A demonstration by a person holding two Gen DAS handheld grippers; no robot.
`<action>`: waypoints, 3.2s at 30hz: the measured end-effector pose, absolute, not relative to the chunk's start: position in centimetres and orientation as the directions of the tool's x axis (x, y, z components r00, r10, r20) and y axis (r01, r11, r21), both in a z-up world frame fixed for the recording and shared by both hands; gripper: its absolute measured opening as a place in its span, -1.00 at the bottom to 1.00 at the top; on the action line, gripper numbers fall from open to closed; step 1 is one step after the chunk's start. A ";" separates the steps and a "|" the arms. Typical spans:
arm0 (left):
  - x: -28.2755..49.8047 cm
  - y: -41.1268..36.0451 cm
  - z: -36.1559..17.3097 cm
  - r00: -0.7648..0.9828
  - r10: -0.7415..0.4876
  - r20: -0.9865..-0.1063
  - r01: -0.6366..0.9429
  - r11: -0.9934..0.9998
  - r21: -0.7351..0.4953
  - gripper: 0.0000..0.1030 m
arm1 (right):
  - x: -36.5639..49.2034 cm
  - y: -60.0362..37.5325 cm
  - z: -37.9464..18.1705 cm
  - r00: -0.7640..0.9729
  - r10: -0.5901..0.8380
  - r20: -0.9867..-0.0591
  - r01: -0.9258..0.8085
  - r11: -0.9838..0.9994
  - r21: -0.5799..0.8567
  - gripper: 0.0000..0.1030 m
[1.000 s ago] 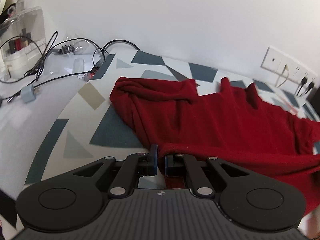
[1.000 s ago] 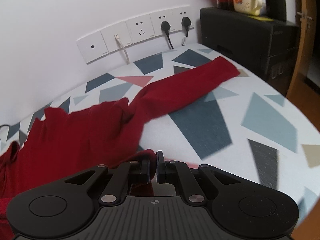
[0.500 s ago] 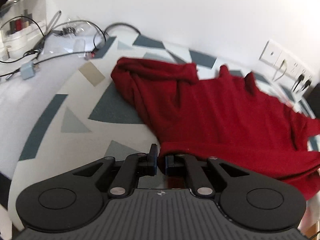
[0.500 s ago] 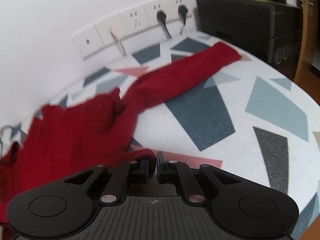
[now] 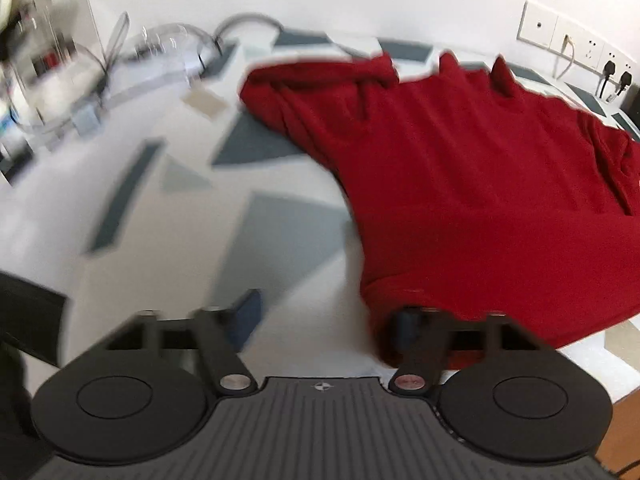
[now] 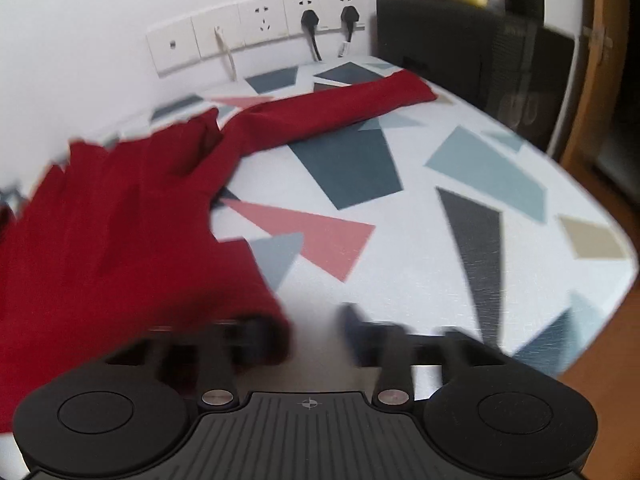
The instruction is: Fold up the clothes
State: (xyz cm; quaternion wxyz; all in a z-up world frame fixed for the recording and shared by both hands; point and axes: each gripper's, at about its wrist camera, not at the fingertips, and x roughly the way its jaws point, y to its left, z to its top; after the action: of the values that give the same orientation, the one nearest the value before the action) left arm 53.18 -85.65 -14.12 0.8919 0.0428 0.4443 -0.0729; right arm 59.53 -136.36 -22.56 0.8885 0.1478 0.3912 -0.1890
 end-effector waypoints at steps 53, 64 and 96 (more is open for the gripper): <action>70.0 -99.7 -16.7 0.508 0.072 -0.858 0.063 0.991 0.120 0.81 | 83.9 -145.9 -23.7 0.653 -0.190 -0.733 0.264 0.965 -0.015 -0.94; 71.2 -98.4 -17.6 0.525 -0.040 -0.850 0.119 0.993 0.027 0.99 | 78.5 -152.2 -24.1 0.470 -0.444 -0.763 0.643 0.764 -0.048 -0.87; 72.7 -85.8 -16.3 0.627 0.016 -0.779 -0.154 0.983 -0.104 -0.69 | 87.8 -133.1 -22.2 0.623 -0.125 -0.772 0.299 0.950 0.087 0.31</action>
State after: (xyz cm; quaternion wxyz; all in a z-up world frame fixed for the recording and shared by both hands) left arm 72.74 -85.75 -16.27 0.8984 -0.0804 0.4292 0.0476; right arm 87.83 -133.12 -22.21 0.8947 0.1041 0.4178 -0.1187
